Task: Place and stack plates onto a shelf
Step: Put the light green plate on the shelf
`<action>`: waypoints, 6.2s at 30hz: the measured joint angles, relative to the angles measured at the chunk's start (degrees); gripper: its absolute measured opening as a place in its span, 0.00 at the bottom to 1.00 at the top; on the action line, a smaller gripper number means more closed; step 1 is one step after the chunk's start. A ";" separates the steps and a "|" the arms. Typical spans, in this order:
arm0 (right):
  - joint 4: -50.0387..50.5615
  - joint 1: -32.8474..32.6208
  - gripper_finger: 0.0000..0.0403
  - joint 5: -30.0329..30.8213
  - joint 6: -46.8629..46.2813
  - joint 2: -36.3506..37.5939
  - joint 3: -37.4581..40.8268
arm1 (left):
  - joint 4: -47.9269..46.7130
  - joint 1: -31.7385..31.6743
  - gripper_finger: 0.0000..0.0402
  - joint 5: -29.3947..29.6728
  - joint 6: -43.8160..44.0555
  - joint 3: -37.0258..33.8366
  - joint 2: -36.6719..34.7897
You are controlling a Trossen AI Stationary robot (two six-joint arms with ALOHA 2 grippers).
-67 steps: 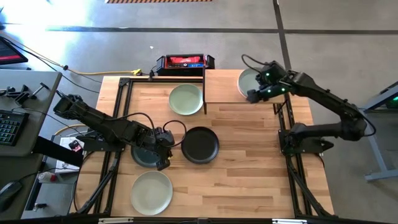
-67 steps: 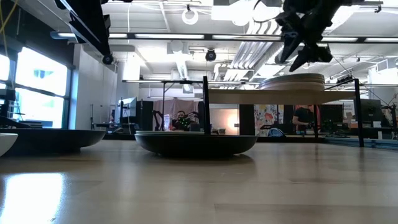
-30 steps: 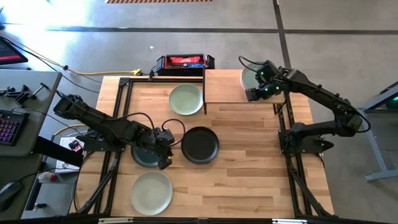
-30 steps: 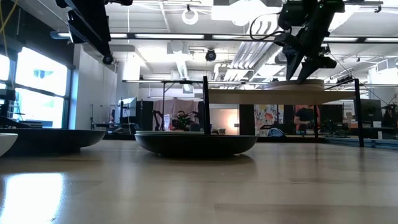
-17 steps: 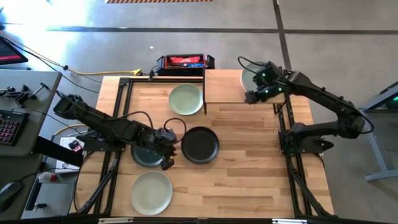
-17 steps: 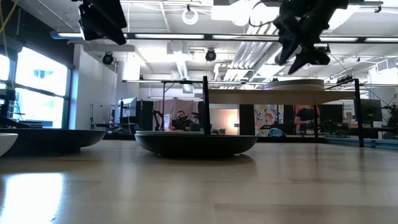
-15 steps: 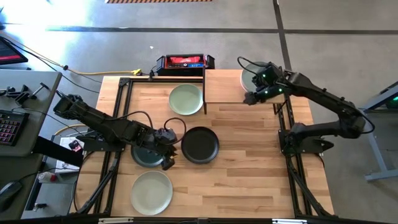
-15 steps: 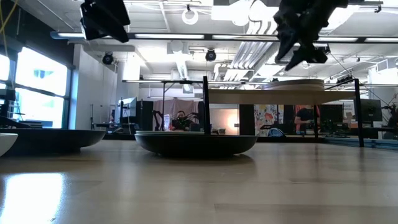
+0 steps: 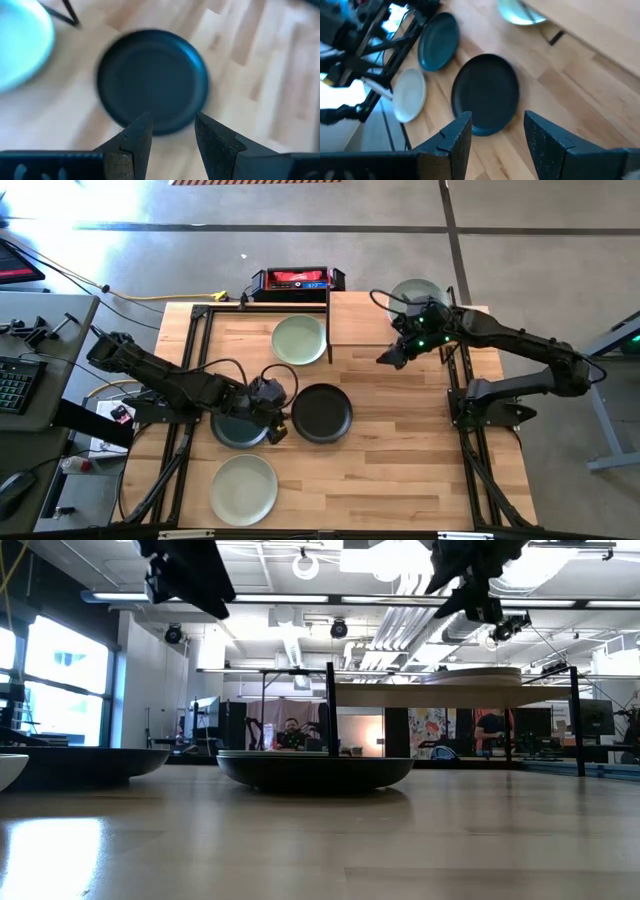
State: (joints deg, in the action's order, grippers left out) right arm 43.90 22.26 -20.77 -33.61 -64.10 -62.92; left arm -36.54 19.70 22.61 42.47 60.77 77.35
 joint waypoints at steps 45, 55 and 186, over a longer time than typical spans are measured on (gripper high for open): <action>0.00 -4.77 0.40 14.79 -0.99 0.00 0.00 | -0.78 -39.30 0.34 -13.52 -64.91 0.00 16.95; 0.00 -4.77 0.40 14.79 -2.45 0.00 0.00 | -0.15 -39.30 0.34 -11.19 -66.20 0.00 24.36; -16.69 -3.81 0.40 24.11 -1.24 25.70 0.00 | 7.28 -32.69 0.00 6.95 -97.59 37.76 24.90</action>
State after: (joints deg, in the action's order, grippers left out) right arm 27.21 18.46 3.35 -34.84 -38.39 -62.92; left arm -29.26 -12.99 29.56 -55.11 98.54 102.24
